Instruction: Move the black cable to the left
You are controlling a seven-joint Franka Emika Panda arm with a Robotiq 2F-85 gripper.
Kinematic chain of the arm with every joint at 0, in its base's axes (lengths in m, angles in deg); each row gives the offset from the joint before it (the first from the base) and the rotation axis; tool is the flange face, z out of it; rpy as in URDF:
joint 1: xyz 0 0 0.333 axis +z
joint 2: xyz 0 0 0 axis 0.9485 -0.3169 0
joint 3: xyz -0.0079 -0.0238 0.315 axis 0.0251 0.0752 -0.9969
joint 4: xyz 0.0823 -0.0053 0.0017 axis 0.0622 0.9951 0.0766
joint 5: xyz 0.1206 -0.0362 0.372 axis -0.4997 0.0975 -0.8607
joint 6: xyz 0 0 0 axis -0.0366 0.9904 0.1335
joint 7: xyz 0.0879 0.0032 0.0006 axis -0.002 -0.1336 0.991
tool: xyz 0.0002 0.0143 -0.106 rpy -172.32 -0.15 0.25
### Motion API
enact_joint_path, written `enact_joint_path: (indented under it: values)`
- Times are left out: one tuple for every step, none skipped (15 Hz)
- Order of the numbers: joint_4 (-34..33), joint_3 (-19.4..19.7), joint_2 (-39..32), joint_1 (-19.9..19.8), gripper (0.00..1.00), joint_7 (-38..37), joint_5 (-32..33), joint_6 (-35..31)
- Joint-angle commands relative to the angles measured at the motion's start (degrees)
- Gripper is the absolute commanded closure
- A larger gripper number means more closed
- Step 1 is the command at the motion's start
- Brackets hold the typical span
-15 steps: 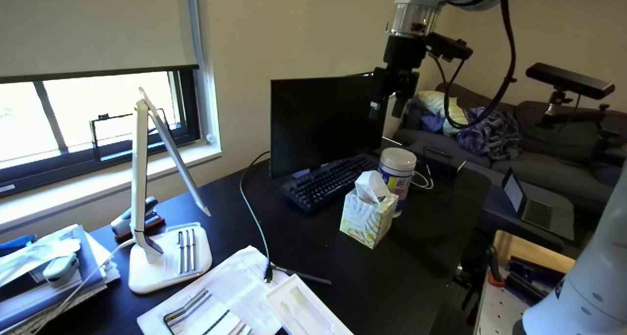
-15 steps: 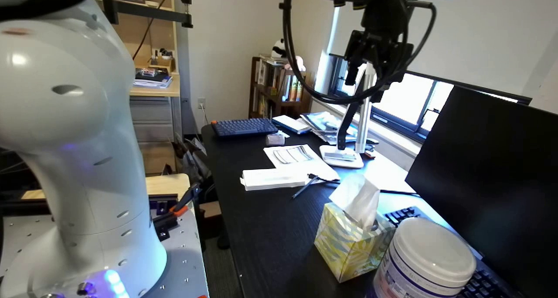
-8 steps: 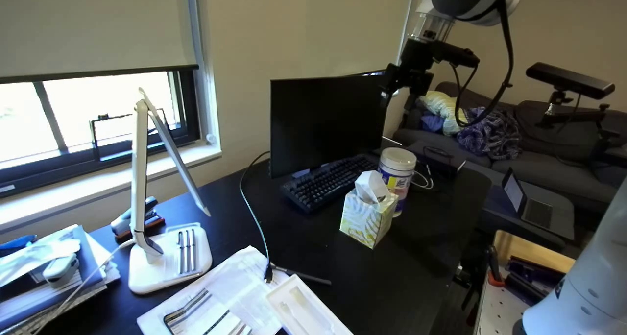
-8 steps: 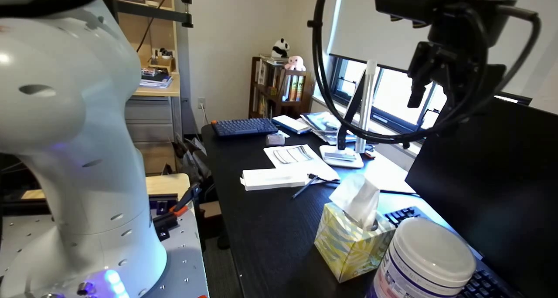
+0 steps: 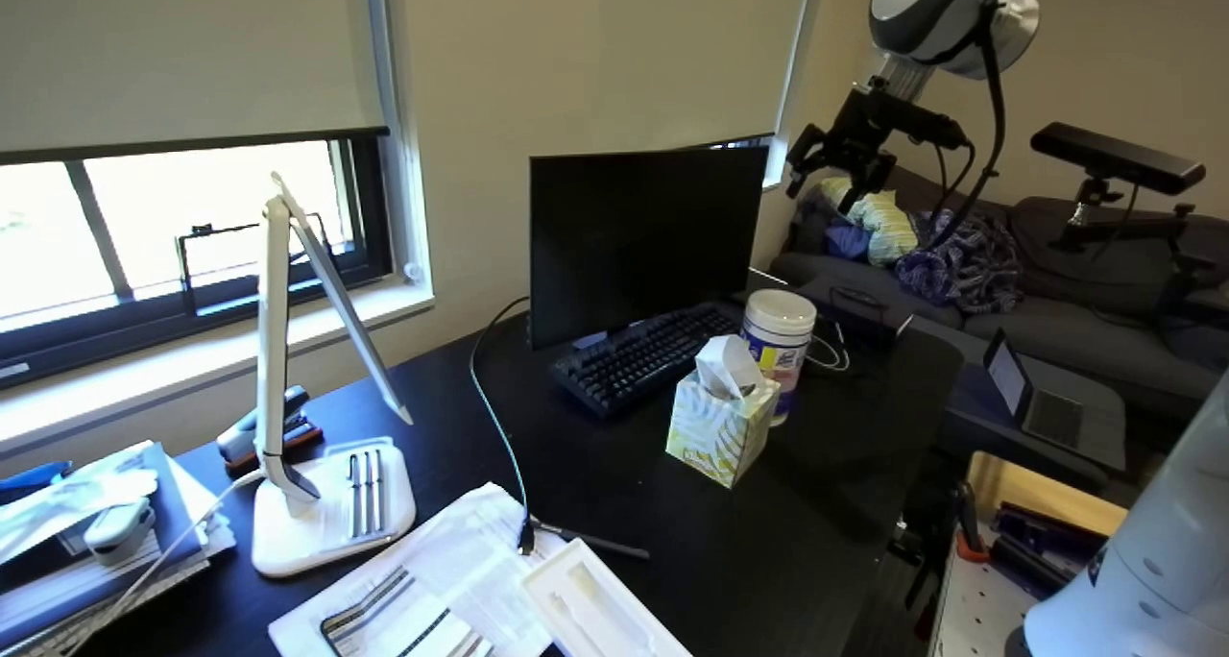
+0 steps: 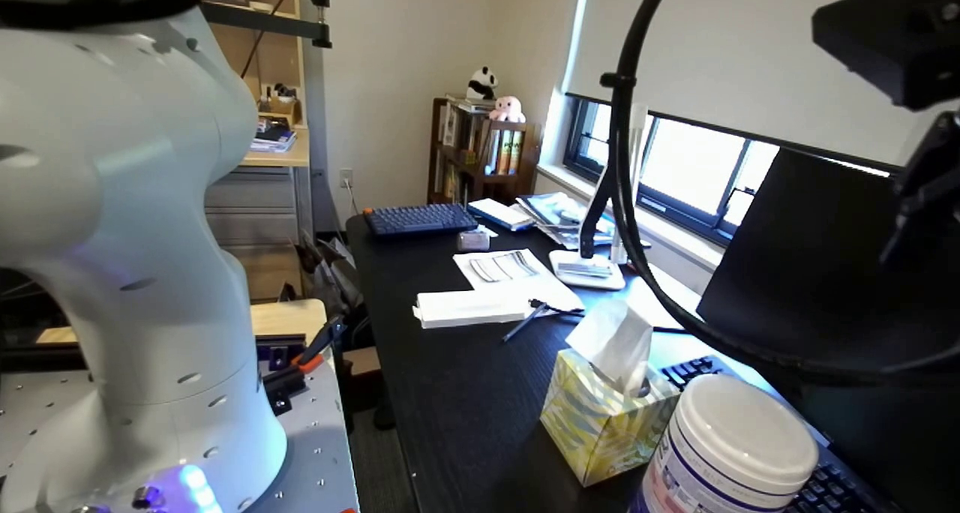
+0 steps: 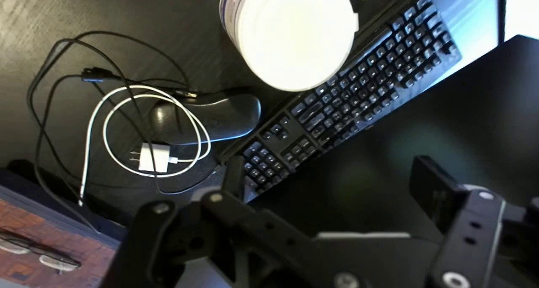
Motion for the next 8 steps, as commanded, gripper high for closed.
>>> enact_joint_path:
  values:
    - [-0.7, -0.3, -1.2, -1.4, 0.00, -0.3, -1.8, 0.2]
    - [-1.2, -0.1, -2.0, -1.5, 0.00, -0.5, -3.0, 0.2]
    - [-1.6, -0.1, -2.6, -1.5, 0.00, -0.8, -3.5, 0.2]
    - [-1.8, -0.3, -2.8, -1.4, 0.00, -1.2, -3.6, 0.2]
    - [-1.9, -0.4, -2.8, -1.4, 0.00, -1.6, -3.6, 0.2]
    - [-2.0, -0.4, -2.8, -1.4, 0.00, -1.7, -3.6, 0.3]
    - [-2.1, -0.6, -3.3, -1.7, 0.00, -3.0, -2.3, 0.4]
    - [-2.3, -0.3, -4.3, -2.3, 0.00, -3.9, -1.4, 0.2]
